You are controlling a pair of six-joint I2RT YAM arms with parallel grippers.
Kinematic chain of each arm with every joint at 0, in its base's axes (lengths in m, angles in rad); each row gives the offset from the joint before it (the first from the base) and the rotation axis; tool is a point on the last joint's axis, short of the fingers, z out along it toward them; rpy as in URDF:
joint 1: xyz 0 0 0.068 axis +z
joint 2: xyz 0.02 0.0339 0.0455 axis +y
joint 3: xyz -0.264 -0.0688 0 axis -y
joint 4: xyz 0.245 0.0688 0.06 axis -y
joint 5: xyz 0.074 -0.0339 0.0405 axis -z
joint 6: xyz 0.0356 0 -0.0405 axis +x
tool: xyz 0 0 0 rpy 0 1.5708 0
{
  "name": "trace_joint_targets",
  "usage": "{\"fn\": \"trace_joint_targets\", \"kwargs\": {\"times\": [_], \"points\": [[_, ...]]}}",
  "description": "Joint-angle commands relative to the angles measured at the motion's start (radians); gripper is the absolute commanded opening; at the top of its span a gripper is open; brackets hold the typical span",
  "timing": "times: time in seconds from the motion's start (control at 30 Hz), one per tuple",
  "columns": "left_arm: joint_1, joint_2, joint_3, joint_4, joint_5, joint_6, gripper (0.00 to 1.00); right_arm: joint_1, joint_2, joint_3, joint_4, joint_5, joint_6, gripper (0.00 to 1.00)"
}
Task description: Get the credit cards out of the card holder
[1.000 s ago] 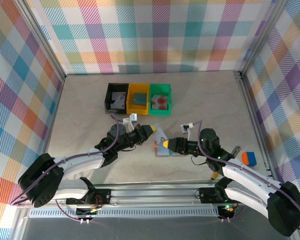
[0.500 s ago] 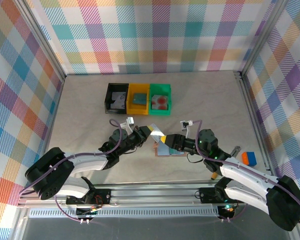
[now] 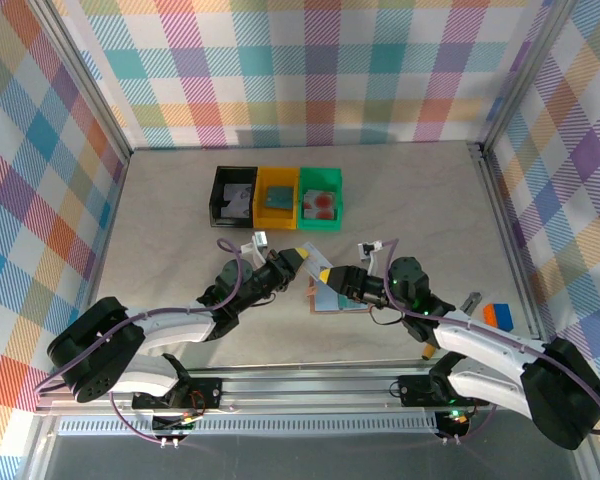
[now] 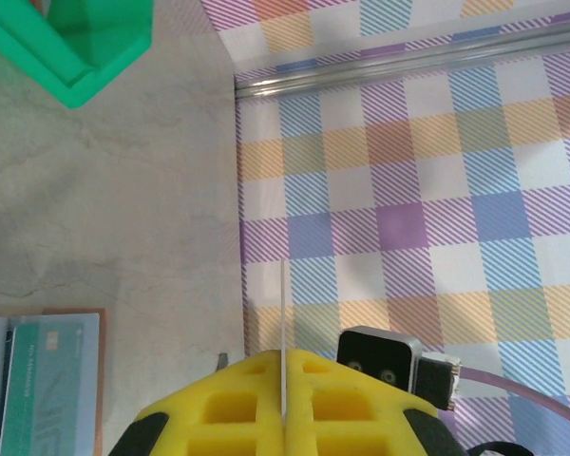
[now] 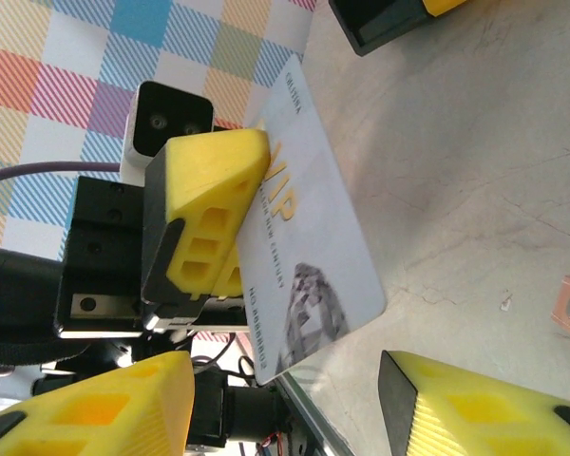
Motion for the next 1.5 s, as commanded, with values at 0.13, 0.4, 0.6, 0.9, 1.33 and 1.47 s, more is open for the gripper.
{"fn": "trace_joint_targets", "kwargs": {"times": [0.13,0.4,0.6,0.9,1.33,1.47], "points": [[-0.027,0.013,-0.021,0.140,-0.031,-0.026,0.00,0.010,0.018,0.002,0.151,0.065,0.036,0.50],[-0.034,0.045,-0.037,0.217,-0.043,-0.048,0.00,0.016,0.027,0.009,0.186,0.085,0.018,0.37],[-0.039,0.069,-0.040,0.265,-0.046,-0.058,0.00,0.028,0.055,0.022,0.214,0.082,0.007,0.33],[-0.047,0.083,-0.045,0.301,-0.044,-0.063,0.00,0.032,0.057,0.023,0.215,0.124,-0.007,0.17],[0.004,0.022,-0.042,0.184,0.161,-0.040,0.56,0.028,-0.116,0.046,-0.098,0.128,-0.124,0.00],[0.102,-0.172,0.013,-0.236,0.393,0.079,0.65,0.003,-0.180,0.063,-0.218,0.056,-0.176,0.00]]}}
